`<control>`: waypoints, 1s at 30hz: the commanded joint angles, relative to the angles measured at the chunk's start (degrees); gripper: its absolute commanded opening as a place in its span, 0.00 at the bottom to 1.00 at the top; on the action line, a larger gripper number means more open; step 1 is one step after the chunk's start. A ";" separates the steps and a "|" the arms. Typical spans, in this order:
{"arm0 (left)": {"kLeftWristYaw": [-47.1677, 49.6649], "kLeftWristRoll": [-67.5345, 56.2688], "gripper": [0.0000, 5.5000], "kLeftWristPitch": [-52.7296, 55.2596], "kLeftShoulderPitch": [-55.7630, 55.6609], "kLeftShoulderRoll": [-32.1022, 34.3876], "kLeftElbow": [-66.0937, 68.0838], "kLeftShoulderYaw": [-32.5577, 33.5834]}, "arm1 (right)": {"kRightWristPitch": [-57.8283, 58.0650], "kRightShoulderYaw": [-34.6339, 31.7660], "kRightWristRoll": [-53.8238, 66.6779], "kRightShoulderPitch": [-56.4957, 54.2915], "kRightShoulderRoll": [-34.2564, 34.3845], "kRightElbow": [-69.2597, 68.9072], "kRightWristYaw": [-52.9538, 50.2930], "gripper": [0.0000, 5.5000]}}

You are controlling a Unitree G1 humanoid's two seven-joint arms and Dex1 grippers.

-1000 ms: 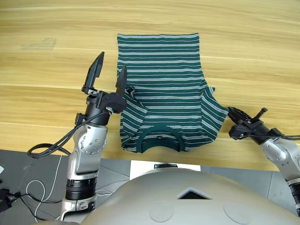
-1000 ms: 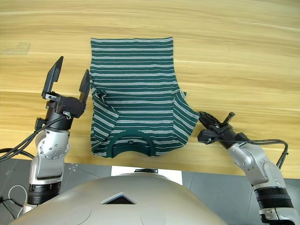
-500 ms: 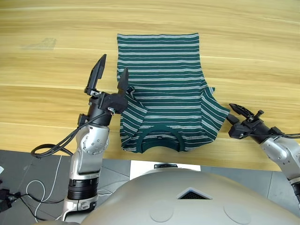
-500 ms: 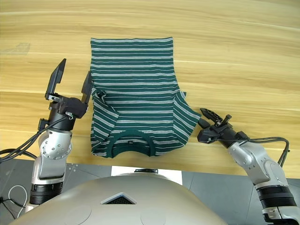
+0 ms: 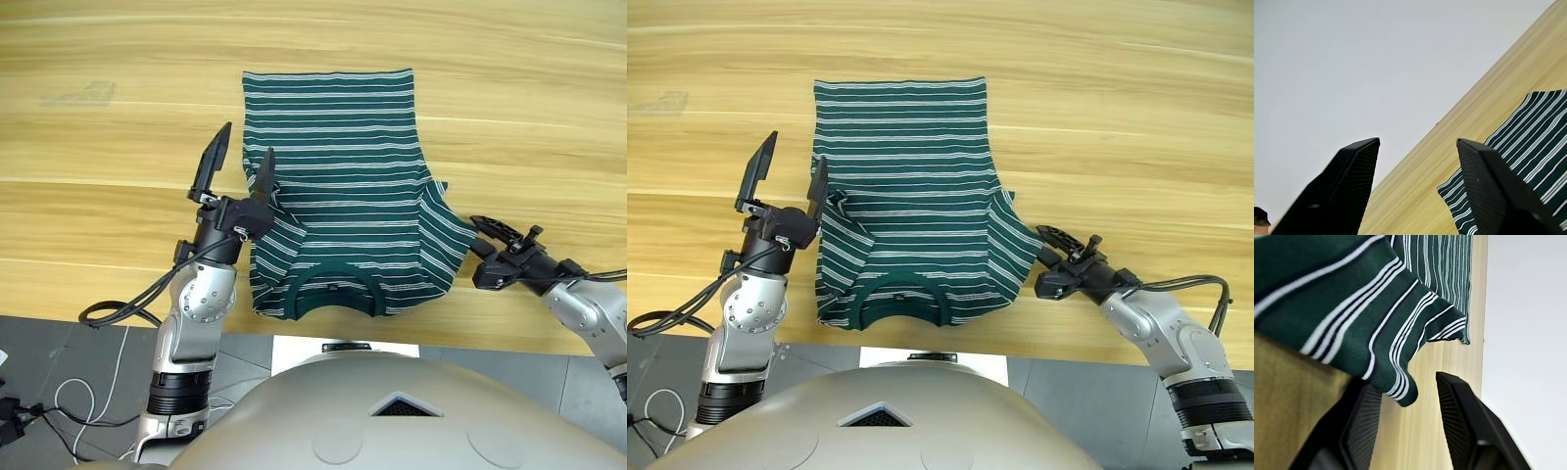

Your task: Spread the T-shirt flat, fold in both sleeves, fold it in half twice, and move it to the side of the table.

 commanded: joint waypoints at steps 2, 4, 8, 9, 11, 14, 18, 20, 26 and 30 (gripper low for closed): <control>-0.08 0.41 0.53 0.18 -1.37 0.29 0.26 -0.27 | 0.83 3.94 -2.24 0.99 0.54 3.74 2.59 0.22; -0.09 0.34 0.53 0.22 -1.62 0.27 0.33 -0.29 | 0.82 4.38 -1.89 0.41 0.69 4.15 2.66 0.15; -0.03 0.25 0.53 0.24 -1.88 0.26 0.55 -0.26 | 0.82 4.86 -1.32 -0.33 0.83 4.76 2.72 0.06; 0.00 0.23 0.53 0.24 -1.91 0.25 0.60 -0.25 | 0.83 4.91 -1.19 -0.41 0.87 4.85 2.71 0.04; 0.20 0.15 0.53 0.15 -1.61 0.32 0.89 0.00 | 0.89 5.07 -0.60 -0.83 1.46 4.93 2.71 0.00; 0.55 0.06 0.53 -0.15 -0.95 0.55 1.50 0.33 | 1.36 4.58 0.78 -1.06 2.63 4.36 1.93 0.00; 0.73 -0.03 0.53 -0.51 -0.18 0.81 1.75 0.55 | 2.07 1.93 5.88 1.63 3.07 -0.04 2.23 0.00; 0.81 0.12 0.53 -0.56 0.00 0.76 1.86 0.47 | 2.39 0.69 8.05 2.81 3.05 -2.41 2.86 0.00; 1.02 0.11 0.53 -0.81 -0.02 0.67 2.59 0.14 | 3.80 -0.87 10.67 3.74 4.20 -7.98 5.11 0.00; 1.14 0.22 0.53 -1.07 -0.53 0.66 3.53 -0.24 | 4.19 -0.88 10.11 3.36 5.72 -8.86 5.29 0.00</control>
